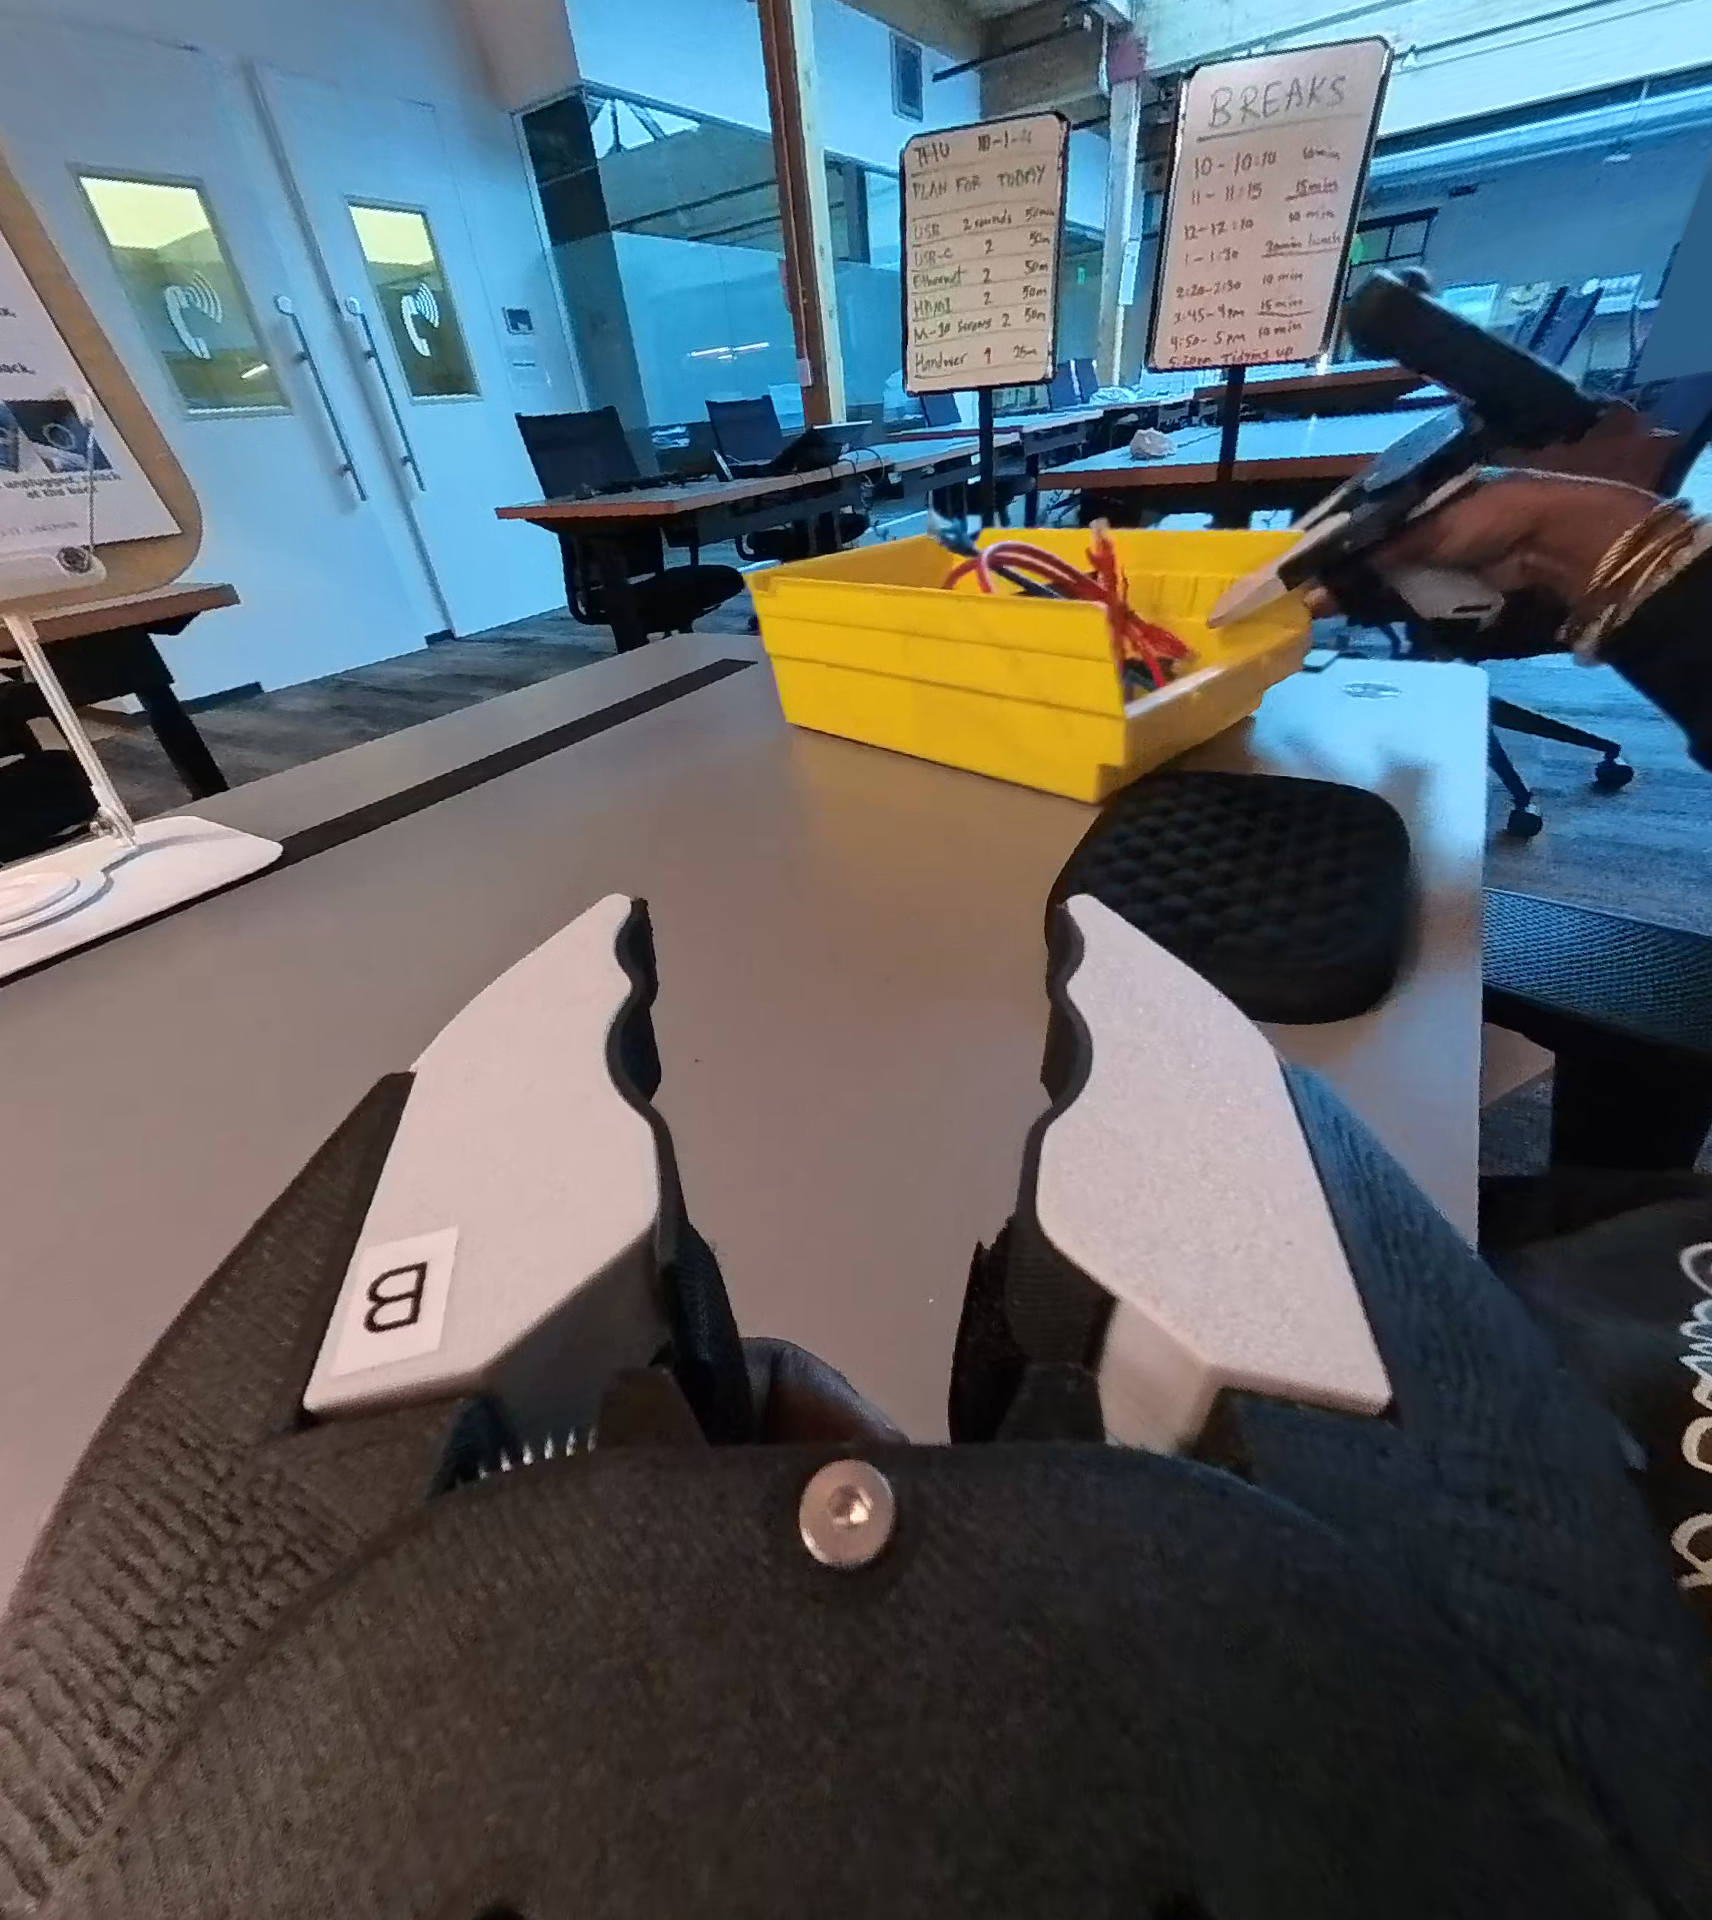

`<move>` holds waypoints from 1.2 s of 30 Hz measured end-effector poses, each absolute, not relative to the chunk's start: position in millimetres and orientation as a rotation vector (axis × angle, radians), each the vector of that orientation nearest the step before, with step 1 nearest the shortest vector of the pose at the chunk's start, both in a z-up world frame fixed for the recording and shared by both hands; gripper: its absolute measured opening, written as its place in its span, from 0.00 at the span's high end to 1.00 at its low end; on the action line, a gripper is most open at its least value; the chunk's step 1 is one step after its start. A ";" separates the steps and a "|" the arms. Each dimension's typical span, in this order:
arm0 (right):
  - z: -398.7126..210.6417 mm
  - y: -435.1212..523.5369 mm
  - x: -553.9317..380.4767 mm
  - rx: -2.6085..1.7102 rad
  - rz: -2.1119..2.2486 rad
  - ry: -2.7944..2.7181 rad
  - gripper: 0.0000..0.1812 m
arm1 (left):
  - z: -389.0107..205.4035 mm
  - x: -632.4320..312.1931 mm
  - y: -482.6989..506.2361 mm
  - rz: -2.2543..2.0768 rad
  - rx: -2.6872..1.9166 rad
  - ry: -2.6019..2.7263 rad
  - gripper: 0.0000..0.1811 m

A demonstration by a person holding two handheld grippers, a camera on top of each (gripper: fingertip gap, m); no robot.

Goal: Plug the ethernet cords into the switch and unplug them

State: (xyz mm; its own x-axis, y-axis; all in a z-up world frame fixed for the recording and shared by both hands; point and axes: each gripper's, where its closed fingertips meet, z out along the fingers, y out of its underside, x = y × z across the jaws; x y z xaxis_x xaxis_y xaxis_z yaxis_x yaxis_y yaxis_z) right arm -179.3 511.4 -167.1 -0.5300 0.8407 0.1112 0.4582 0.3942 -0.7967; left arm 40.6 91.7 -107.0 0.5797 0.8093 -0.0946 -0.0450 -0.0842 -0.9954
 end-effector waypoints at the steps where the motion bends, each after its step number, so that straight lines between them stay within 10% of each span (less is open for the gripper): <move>1: -167.1 502.6 -181.7 -1.110 1.024 -2.160 0.90 | -107.2 40.4 91.9 0.806 -1.496 -0.682 0.60; 20: -168.9 237.9 -183.8 -0.599 1.034 -2.495 0.84 | -23.1 96.5 26.9 0.907 -1.334 -0.577 0.62; 36: -168.0 24.1 -119.1 -0.211 1.115 -2.682 0.80 | -71.6 229.7 -304.7 1.579 -1.038 -1.697 0.59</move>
